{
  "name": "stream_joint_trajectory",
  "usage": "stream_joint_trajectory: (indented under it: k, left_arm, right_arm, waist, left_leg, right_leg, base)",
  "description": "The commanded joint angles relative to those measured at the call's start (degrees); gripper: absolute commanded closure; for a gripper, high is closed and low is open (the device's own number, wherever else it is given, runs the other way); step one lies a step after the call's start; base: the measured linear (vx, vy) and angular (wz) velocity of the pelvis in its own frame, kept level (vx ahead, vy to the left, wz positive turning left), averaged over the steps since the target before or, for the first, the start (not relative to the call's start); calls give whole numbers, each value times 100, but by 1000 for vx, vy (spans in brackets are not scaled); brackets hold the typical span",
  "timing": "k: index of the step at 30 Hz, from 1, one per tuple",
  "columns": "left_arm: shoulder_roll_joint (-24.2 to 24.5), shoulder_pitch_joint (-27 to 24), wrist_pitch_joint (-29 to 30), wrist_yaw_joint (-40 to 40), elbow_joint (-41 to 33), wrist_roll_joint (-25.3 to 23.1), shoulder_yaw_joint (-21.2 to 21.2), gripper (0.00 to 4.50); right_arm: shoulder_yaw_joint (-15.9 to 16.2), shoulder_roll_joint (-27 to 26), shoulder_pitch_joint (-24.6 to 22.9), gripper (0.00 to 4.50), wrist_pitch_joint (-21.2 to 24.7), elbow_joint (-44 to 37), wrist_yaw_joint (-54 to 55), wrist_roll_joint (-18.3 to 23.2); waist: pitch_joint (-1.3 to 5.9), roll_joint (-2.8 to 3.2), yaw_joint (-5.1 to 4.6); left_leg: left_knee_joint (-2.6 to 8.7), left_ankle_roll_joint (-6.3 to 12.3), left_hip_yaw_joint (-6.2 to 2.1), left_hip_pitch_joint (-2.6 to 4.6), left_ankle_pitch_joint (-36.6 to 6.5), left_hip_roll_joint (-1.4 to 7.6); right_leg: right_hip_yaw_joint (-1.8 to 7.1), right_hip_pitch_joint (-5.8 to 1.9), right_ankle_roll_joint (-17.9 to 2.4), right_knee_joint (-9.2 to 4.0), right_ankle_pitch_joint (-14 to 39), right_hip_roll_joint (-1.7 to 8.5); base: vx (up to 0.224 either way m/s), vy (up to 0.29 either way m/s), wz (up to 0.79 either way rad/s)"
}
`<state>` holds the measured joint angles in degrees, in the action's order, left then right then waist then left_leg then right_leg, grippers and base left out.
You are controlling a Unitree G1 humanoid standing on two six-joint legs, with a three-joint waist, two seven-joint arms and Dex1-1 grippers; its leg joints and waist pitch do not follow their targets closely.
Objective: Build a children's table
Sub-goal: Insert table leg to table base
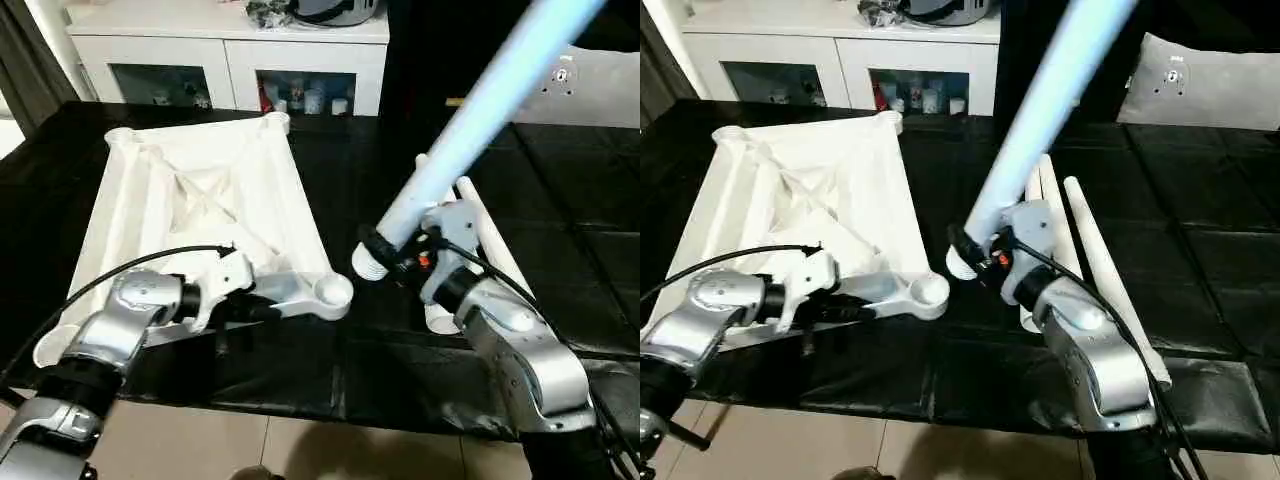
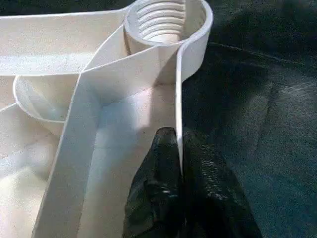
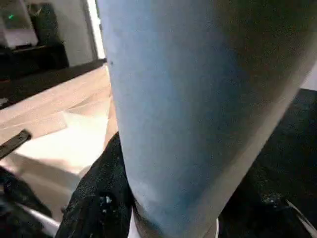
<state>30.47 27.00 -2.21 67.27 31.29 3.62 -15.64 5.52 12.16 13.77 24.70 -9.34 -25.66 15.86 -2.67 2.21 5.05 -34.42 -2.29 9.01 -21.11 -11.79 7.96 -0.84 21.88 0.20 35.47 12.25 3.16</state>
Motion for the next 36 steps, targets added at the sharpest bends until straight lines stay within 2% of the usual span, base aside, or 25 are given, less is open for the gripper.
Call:
stream_joint_trajectory:
  k: [1, 2, 3, 9, 11, 12, 13, 14, 17, 21, 23, 25, 29, 36]
  left_arm:
    - [-140, -36, 111, 8, -139, 137, -2, 448]
    - [-159, -44, 139, 31, -187, 161, -8, 448]
    - [-177, -78, 247, 94, -288, 185, -43, 450]
    - [-234, -167, 330, 118, -409, 143, -80, 450]
    - [-302, -174, 388, -33, -395, 89, -37, 450]
    - [-319, -168, 408, -52, -383, 83, -26, 423]
    - [-344, -154, 439, -70, -360, 79, -9, 423]
    - [-356, -149, 473, -63, -353, 92, 7, 396]
    - [-379, -159, 439, -137, -355, 81, 44, 386]
    - [-415, -149, 460, -170, -308, 88, 69, 365]
    - [-392, -175, 469, -95, -298, 91, 44, 403]
    - [-380, -167, 400, -121, -256, 12, 24, 397]
    - [-298, -161, 279, -157, -202, -182, -51, 445]
    - [-54, -153, 165, -143, -237, -503, -224, 450]
  right_arm:
    - [100, 55, 135, 262, 154, 73, -140, 8]
    - [114, 69, 163, 262, 223, 94, -166, 25]
    - [148, 81, 215, 262, 283, 140, -266, 80]
    - [204, 67, 367, 262, 90, 415, -400, 49]
    - [205, 49, 413, 262, 77, 503, -429, 31]
    - [205, 39, 425, 262, 79, 526, -436, 29]
    - [206, 16, 441, 262, 82, 557, -442, 29]
    - [206, -2, 449, 262, 81, 575, -445, 34]
    - [217, -25, 454, 262, 78, 586, -448, 34]
    - [217, -45, 491, 262, 51, 631, -448, 32]
    - [224, -64, 513, 262, 30, 661, -449, 24]
    - [223, -71, 542, 262, 19, 701, -472, 13]
    - [251, -87, 597, 262, 28, 755, -529, -6]
    - [426, -74, 755, 262, 142, 876, -777, 8]
  waist:
    - [319, -12, -9]
    - [322, -1, -7]
    - [325, -18, -4]
    - [336, -26, 10]
    - [336, -47, 11]
    - [333, -47, 10]
    - [327, -50, 8]
    - [321, -49, 13]
    - [320, -27, 18]
    - [326, -49, 4]
    - [326, -44, 9]
    - [325, -46, 6]
    - [325, -63, 2]
    - [310, -67, -15]
  left_leg:
    - [490, -127, -152, 86, -1063, 469]
    - [482, -110, -148, 91, -1036, 469]
    - [474, -62, -143, 82, -947, 463]
    - [453, 78, -124, 76, -712, 472]
    - [453, 117, -115, 75, -686, 474]
    - [452, 119, -112, 73, -705, 471]
    - [457, 115, -106, 80, -768, 470]
    - [457, 101, -98, 85, -833, 470]
    - [476, 29, -103, 93, -954, 488]
    - [479, 10, -105, 85, -951, 476]
    - [468, 34, -99, 81, -895, 470]
    - [472, 33, -100, 78, -895, 473]
    - [475, 47, -100, 78, -893, 479]
    - [492, 9, -103, 85, -1022, 483]
  right_leg:
    - [251, -200, -1314, -350, 406, 540]
    - [251, -193, -1333, -345, 373, 540]
    - [249, -204, -1355, -340, 314, 539]
    - [232, -196, -1413, -320, 75, 538]
    - [227, -198, -1409, -318, 71, 542]
    - [228, -197, -1411, -320, 101, 542]
    - [227, -189, -1413, -336, 246, 547]
    - [235, -182, -1397, -353, 391, 552]
    - [232, -170, -1376, -364, 522, 551]
    - [237, -182, -1320, -357, 409, 548]
    - [240, -181, -1325, -359, 386, 552]
    - [235, -180, -1331, -356, 367, 543]
    - [234, -183, -1341, -357, 342, 541]
    - [239, -171, -1314, -373, 593, 555]
  base:
    - [0, 0, 0]
    - [0, 0, 0]
    - [0, 0, 0]
    - [0, 0, 0]
    - [0, 0, 0]
    - [0, 0, 0]
    - [0, 0, 0]
    - [0, 0, 0]
    - [0, 0, 0]
    - [0, 0, 0]
    - [0, 0, 0]
    - [0, 0, 0]
    - [0, 0, 0]
    - [0, 0, 0]
